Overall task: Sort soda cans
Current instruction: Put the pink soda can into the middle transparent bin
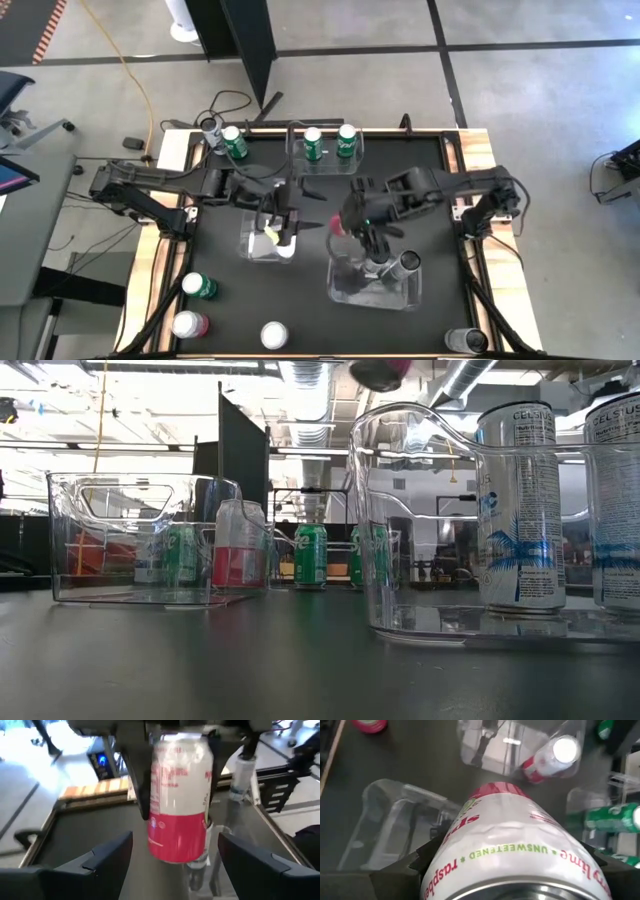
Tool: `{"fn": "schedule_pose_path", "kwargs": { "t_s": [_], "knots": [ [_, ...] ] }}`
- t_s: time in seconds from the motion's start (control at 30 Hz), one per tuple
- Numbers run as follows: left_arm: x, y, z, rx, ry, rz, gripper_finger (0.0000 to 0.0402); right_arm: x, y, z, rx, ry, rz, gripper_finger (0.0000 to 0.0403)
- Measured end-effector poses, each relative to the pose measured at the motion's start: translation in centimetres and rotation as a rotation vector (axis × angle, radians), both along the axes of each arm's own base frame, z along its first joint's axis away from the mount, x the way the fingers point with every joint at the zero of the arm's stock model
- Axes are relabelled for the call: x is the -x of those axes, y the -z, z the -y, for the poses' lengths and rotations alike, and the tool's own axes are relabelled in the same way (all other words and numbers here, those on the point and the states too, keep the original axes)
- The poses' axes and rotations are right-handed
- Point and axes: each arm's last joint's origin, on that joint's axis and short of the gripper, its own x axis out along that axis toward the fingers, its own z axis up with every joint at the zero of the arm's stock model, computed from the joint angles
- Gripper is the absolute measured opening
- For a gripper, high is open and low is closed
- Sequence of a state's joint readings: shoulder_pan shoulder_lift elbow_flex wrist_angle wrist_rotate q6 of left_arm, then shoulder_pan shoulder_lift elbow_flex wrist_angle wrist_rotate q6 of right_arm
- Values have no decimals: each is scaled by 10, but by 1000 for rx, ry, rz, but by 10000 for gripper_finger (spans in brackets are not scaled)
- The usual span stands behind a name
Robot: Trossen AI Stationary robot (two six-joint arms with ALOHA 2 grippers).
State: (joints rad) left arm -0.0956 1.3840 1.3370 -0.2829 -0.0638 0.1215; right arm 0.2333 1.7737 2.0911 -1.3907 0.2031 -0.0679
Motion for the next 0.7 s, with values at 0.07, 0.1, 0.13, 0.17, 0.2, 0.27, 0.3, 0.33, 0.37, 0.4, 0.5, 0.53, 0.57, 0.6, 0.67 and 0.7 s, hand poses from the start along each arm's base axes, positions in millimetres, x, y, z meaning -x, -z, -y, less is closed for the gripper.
{"fn": "schedule_pose_path", "kwargs": {
  "t_s": [0.07,0.1,0.13,0.17,0.2,0.27,0.3,0.33,0.37,0.4,0.5,0.53,0.57,0.6,0.67,0.7],
  "knots": [
    [-5,5,-2,1,-38,-23,308,-3,-1,8,8,-4,12,294],
    [-7,10,-3,-7,-53,-48,315,-4,-1,11,6,-10,19,294],
    [-11,15,-2,-9,-57,-65,323,-6,-2,13,4,-18,31,294],
    [-15,18,-3,-12,-62,-62,330,-8,-3,15,3,-23,45,294],
    [-19,20,-4,-19,-64,-58,337,-9,-3,16,5,-29,56,294],
    [-24,24,-5,-31,-62,-61,348,-10,-4,20,1,-39,61,294],
    [-27,25,-6,-35,-62,-54,353,-10,-4,22,0,-34,59,294],
    [-28,25,-7,-33,-66,-46,356,-11,-4,25,-2,-29,57,294],
    [-30,26,-9,-34,-66,-40,357,-12,-4,27,-4,-23,63,294],
    [-32,27,-10,-38,-64,-35,358,-13,-5,29,-5,-16,76,294],
    [-33,23,-14,-47,-66,0,359,-15,-5,33,1,-15,89,294],
    [-35,24,-15,-46,-67,6,359,-16,-6,34,0,-19,98,294],
    [-38,25,-16,-45,-67,14,360,-16,-6,35,-10,-26,105,294],
    [-38,25,-16,-41,-63,21,360,-16,-6,36,-14,-27,101,294],
    [-40,27,-17,-47,-62,13,360,-19,-3,39,-12,-23,89,294],
    [-42,30,-18,-54,-64,2,360,-20,-2,40,-11,-23,83,294]
  ]
}}
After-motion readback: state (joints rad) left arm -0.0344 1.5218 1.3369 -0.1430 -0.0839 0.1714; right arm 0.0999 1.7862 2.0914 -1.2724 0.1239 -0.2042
